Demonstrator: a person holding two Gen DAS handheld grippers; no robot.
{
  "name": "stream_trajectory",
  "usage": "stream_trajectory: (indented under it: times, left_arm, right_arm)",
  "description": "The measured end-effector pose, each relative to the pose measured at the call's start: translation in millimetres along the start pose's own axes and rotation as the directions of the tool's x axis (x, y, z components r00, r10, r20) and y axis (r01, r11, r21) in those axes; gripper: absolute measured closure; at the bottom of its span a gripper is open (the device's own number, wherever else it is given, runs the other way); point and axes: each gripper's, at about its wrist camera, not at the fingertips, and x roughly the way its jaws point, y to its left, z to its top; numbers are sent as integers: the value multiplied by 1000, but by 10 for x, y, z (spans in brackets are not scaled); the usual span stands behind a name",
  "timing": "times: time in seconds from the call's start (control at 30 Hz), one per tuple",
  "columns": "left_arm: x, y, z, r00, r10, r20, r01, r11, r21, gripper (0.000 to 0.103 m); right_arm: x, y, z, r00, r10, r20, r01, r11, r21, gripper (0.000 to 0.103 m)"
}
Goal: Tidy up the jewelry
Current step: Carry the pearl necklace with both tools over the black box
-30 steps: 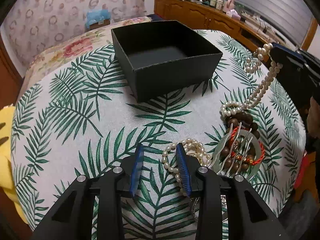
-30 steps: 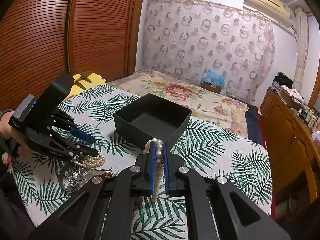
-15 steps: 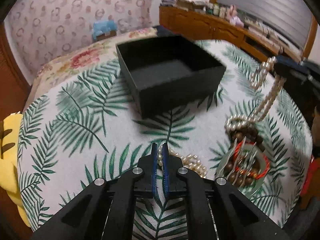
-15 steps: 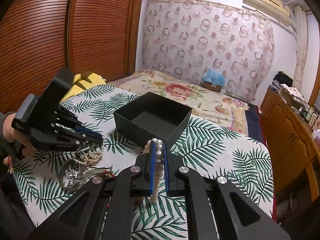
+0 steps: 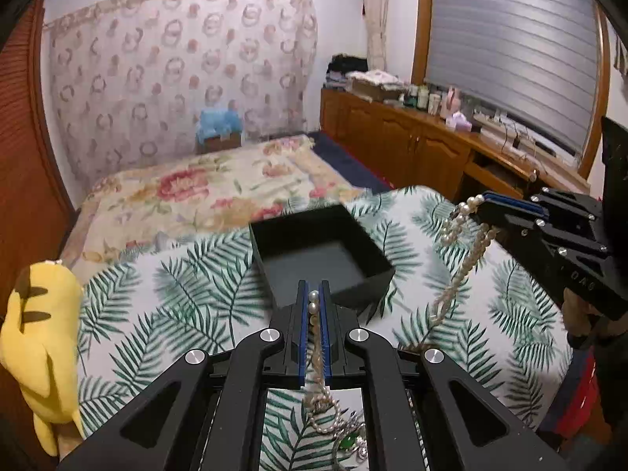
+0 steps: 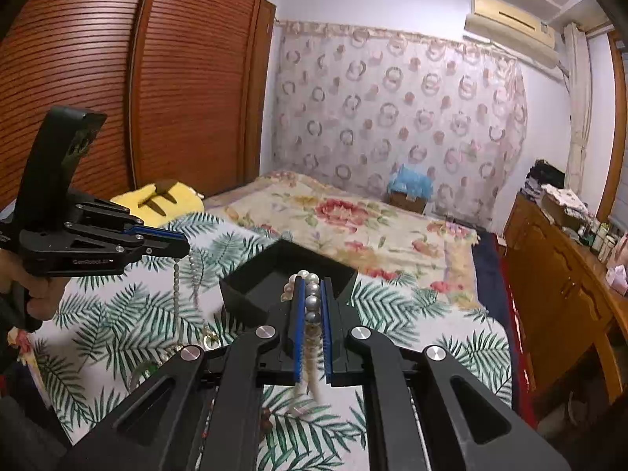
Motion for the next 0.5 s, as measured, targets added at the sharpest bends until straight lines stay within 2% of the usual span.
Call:
stream_trajectory:
  times: [0.5]
  left_arm:
    - [-331, 78, 368, 994, 33, 106, -30, 999, -25, 99]
  right_arm:
    - [-37, -7, 328, 998, -7, 56, 8, 1000, -18, 94]
